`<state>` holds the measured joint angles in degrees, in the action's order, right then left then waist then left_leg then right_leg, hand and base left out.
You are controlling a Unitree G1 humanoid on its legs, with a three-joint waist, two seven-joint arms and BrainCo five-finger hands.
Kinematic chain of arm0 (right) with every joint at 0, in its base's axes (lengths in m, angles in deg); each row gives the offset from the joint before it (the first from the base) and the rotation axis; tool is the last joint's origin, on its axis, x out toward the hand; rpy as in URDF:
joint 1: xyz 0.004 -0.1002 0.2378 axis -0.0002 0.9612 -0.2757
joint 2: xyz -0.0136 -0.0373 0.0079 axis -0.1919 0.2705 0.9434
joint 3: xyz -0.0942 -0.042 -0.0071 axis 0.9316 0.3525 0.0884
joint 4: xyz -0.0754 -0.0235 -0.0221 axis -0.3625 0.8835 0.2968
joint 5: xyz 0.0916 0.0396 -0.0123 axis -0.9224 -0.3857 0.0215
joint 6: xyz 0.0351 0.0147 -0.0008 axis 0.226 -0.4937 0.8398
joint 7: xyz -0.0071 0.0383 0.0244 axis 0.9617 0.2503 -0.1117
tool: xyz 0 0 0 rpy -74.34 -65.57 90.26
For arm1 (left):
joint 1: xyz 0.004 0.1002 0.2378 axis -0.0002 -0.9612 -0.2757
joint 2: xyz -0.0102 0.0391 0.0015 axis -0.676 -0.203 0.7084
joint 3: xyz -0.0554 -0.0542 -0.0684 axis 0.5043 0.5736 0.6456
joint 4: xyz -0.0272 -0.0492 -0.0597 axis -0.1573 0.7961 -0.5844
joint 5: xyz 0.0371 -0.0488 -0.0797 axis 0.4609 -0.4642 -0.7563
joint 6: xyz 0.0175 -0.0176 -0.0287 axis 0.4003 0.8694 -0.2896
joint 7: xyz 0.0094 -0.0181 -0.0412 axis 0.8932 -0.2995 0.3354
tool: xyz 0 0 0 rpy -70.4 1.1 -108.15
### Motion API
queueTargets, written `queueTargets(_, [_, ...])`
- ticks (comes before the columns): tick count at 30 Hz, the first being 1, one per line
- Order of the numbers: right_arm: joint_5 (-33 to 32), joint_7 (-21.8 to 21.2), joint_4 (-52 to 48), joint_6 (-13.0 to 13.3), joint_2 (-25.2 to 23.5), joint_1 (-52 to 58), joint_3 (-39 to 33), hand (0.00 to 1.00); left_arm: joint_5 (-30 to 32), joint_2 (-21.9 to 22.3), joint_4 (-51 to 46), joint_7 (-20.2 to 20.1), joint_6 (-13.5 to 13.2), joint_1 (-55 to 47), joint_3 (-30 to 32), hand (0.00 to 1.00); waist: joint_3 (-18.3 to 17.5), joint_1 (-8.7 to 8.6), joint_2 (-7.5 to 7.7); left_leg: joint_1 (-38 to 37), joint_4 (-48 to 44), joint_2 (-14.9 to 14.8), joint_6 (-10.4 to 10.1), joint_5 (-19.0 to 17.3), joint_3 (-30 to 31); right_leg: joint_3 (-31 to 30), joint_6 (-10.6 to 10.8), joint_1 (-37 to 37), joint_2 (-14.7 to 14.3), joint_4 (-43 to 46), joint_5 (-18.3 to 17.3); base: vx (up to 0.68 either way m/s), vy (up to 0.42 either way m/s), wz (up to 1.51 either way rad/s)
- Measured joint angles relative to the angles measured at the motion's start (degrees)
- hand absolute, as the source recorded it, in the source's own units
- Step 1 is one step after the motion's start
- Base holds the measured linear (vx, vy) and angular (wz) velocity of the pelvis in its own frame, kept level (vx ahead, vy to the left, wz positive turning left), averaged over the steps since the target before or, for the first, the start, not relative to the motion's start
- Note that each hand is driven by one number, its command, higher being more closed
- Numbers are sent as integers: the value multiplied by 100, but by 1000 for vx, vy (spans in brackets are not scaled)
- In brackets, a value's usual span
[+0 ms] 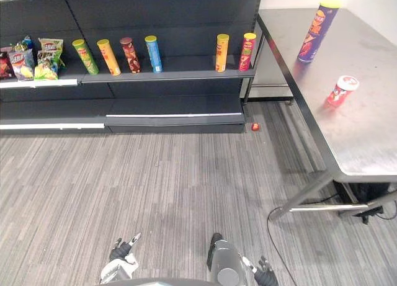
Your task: Put the gum and the chips on the shelf.
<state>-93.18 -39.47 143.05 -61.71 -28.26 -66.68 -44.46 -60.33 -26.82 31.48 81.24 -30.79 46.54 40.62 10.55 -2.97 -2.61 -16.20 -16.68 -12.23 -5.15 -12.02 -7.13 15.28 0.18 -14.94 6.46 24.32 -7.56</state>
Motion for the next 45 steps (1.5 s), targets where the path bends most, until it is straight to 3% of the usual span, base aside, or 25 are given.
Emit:
queueTargets(3, [41,8,-49,-97,16,4,1,0,88,19,-200,10,68,-101,300,0,-38,-2,-67,894,-2180,-381,-278,972,264,129,-59,503,-191,-43,-401,507,-179,9])
queueTargets(4, [41,6,-83,-96,39,19,9,0,190,19,-265,39,200,-158,590,0,-38,6,-86,1647,-3603,-585,-454,1693,533,146,-118,818,-355,-164,-590,429,-53,8])
queueTargets(6, [40,16,-71,-108,56,16,19,0,202,4,-320,101,272,-187,926,0,-15,40,-105,2320,-4880,-715,-372,1564,487,109,-176,1237,-473,-359,-680,374,-4,-9])
queueTargets(7, [38,22,-57,-118,56,16,40,0,209,-27,-325,186,345,-261,1056,0,-5,88,-68,2645,-5248,-675,-330,1241,310,34,-203,1565,-486,-544,-708,474,56,-44])
queueTargets(9, [28,17,-38,-110,69,12,100,0,178,-123,-255,247,438,-495,1088,0,-10,199,-24,3032,-4913,-560,-142,723,57,-148,-134,1994,-435,-806,-718,440,100,-62])
queueTargets(10, [28,15,-36,-94,36,-7,106,0,171,-148,-302,302,434,-609,1205,0,9,299,49,3195,-3961,-486,-13,347,-222,-333,11,2183,-306,-869,-746,343,145,-60])
queueTargets(11, [29,14,-38,-83,9,-32,107,0,197,-193,-290,301,480,-650,1203,0,30,333,100,3188,-3367,-425,-17,267,-347,-410,81,2243,-215,-871,-788,514,251,-68])
queueTargets(14, [14,-16,-73,78,-43,-116,249,0,346,-234,-142,278,666,-1008,1221,0,17,359,238,2977,-130,-72,163,557,-215,-896,468,2427,192,-792,-1205,469,366,-70])
queueTargets(15, [2,-21,-66,92,-40,-117,279,0,378,-245,-126,270,681,-1082,1220,0,19,380,250,2956,133,-63,67,755,-97,-1000,563,2470,250,-773,-1300,367,375,-71])
queueTargets(16, [-14,-30,-45,90,-83,-125,340,0,387,-273,-99,259,713,-1226,1231,0,-7,455,320,2882,58,23,-190,1149,-122,-1225,574,2535,316,-769,-1430,483,377,-68])
queueTargets(17, [-24,-111,-23,95,-188,-123,376,0,401,-366,-92,249,692,-1342,1220,0,-110,488,409,2977,-245,142,-185,1021,-175,-1577,515,2569,380,-798,-1460,488,312,-53])
queueTargets(19, [14,-160,-46,169,-418,-221,395,0,431,-530,-5,228,701,-1327,1172,0,-149,493,632,3151,-905,179,-188,382,-194,-2056,400,2404,161,-298,-1286,521,236,-41])
queueTargets(20, [39,-145,5,170,-548,-294,364,0,444,-594,91,224,769,-1331,1065,0,-215,529,714,3084,-1101,302,-139,109,-214,-2246,393,2404,233,-231,-1176,447,222,-51])
queueTargets(23, [65,-127,130,171,-718,-376,109,0,472,-724,344,174,879,-1277,894,0,-398,474,809,2621,-1075,497,69,-42,-535,-2596,327,2269,398,396,-850,398,226,-50])
queueTargets(24, [51,-100,209,169,-688,-383,-26,0,711,-823,456,135,877,-1253,660,0,-387,461,786,2278,-1057,531,131,-52,-654,-2634,284,2107,497,1035,-465,378,142,-70])
queueTargets(26, [-11,-64,245,179,-585,-375,-80,0,1034,-874,493,9,865,-1225,355,0,-356,409,634,1842,-1217,538,131,-51,-665,-2425,280,1800,631,1856,538,308,128,-96])
queueTargets(27, [-32,3,250,197,-479,-372,-130,0,1098,-891,491,-27,856,-1222,132,0,-358,352,483,1477,-1007,539,178,-56,-766,-2134,406,1564,835,2260,1142,297,203,-116])
queueTargets(29, [-41,8,229,217,-437,-441,-121,0,1046,-1071,483,-44,800,-1067,-166,0,-395,177,417,832,-125,622,325,-144,-1216,-1367,153,988,1165,2990,742,292,178,-101])
queueTargets(30, [-63,-10,220,227,-445,-502,-90,0,924,-1191,461,-28,711,-828,-274,0,-359,129,461,589,262,646,319,-141,-1461,-753,119,560,1238,3162,129,208,53,-93])
queueTargets(31, [-73,-23,221,248,-442,-531,-62,0,705,-1241,346,-5,644,-615,-344,0,-329,143,508,552,323,617,294,-126,-1682,1,102,251,1186,2774,-201,195,25,-104])
queueTargets(32, [-72,-32,215,251,-453,-532,-24,0,583,-1261,258,6,629,-543,-352,0,-314,153,578,522,316,659,259,-103,-1765,408,58,216,1090,2187,-3,187,8,-135])
queueTargets(34, [-96,-101,193,295,-309,-497,-12,0,448,-1092,253,9,585,-365,-320,0,-277,133,315,313,545,485,213,-11,-1838,1224,-229,695,734,1125,-49,207,22,-173])
queueTargets(35, [-101,-113,193,336,-251,-547,16,0,325,-1012,248,10,514,-300,-331,0,-210,117,210,204,640,422,178,37,-2041,1625,-204,819,627,721,-31,161,17,-164])
queueTargets(38, [-90,-119,219,334,-140,-506,-49,0,319,-815,250,-13,345,-130,-379,0,-88,-34,154,30,867,503,113,82,-2592,2343,-216,821,544,320,-36,77,8,-133])
queueTargets(45, [86,-136,289,360,-169,-134,-60,0,428,-534,189,-209,236,-176,-391,0,-28,-14,242,-206,1083,827,7,370,-2845,2421,-283,1129,489,-459,-83,1,8,-26])
